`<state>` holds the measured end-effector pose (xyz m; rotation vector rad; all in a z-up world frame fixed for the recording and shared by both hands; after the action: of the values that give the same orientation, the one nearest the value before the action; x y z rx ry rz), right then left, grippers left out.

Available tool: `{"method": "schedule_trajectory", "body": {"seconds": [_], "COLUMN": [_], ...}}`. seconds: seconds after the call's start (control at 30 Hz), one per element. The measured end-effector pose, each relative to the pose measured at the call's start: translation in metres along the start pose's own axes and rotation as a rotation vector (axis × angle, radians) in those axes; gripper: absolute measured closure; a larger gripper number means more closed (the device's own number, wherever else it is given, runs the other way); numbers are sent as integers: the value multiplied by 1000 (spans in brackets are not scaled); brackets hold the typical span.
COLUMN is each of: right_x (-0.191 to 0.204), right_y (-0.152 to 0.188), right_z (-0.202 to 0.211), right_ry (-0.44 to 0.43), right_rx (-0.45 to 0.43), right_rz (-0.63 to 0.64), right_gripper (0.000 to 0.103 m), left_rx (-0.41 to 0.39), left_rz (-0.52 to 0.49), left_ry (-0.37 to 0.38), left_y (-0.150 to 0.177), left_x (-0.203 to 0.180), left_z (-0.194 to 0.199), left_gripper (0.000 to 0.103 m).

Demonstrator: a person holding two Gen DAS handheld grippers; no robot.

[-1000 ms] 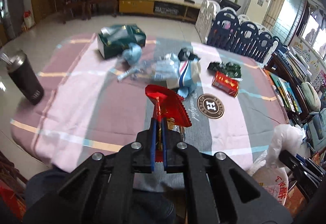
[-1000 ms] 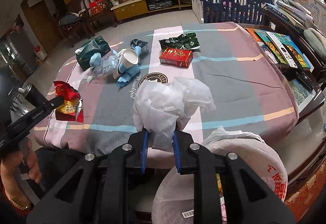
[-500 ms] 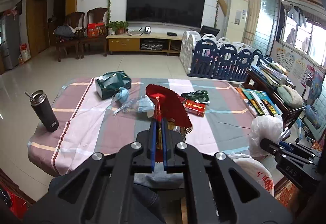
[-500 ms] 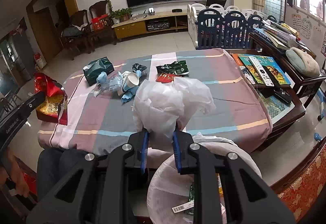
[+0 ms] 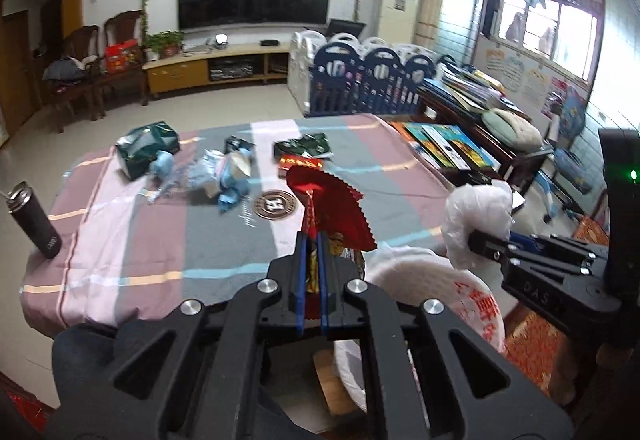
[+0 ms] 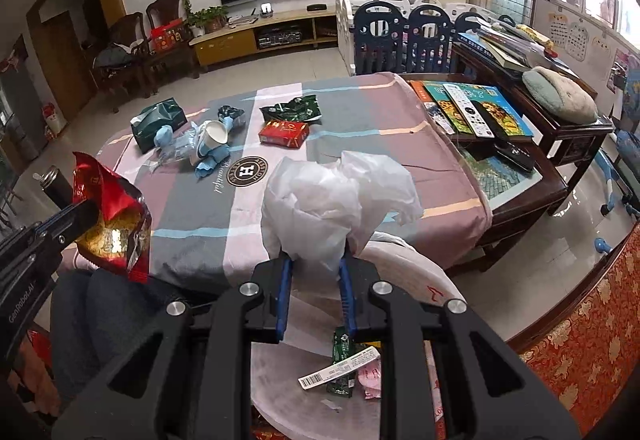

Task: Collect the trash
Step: 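Carry both items over the wastebasket and open both tools to drop them, then reach the left tool to the clear printed zip bag and grasp it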

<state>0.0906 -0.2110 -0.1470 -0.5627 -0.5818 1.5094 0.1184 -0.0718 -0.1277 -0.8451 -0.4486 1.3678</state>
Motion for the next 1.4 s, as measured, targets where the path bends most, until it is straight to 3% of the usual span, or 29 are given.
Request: {"method": "schedule_trajectory", "body": {"seconds": [0.2,0.33,0.7,0.73,0.8,0.83,0.87,1.0,1.13,1.2,1.27,1.4], "right_x": [-26,-41,-61,-61,-62,-62,-62,-62,-53,-46,-41,-41], "right_y": [11,19,27,27,27,27,28,33,46,58,67,67], "right_z": [0,1,1,2,3,3,2,-4,-17,-26,-33,-36], "right_ry": [48,79,94,96,96,96,98,93,80,67,64,46], "right_rx": [26,41,57,57,56,56,59,94,165,227,266,267], "right_rz": [-36,-52,-117,-119,-123,-122,-120,-124,-103,-79,-58,-99], "right_gripper": [81,81,81,81,81,81,81,81,77,63,42,35], "left_rx": [125,164,396,409,433,440,439,401,309,268,234,203], "left_rz": [-41,-57,-48,-58,-66,-66,-62,-5,41,55,75,129], "left_ry": [57,83,335,344,354,354,347,301,147,89,38,-32], "left_y": [29,40,86,90,98,100,101,88,68,59,51,43], "left_x": [-21,-28,-74,-79,-84,-84,-82,-63,-30,-18,-5,19], "left_z": [-34,-43,-95,-100,-105,-106,-107,-103,-98,-95,-93,-93], "left_gripper": [97,97,96,93,76,59,45,34,25,20,15,15]}}
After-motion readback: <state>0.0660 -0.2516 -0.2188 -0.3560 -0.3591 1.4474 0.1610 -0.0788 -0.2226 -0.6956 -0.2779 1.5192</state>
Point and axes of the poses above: each gripper's, at about its wrist camera, not at the fingertips, and z roughly against the way its jaws point, x to its left, y to its underside, the point moved 9 cm from there along -z, roughly the way its jaws point, and after that the axes turned 9 degrees about z, right-handed, at the moved point
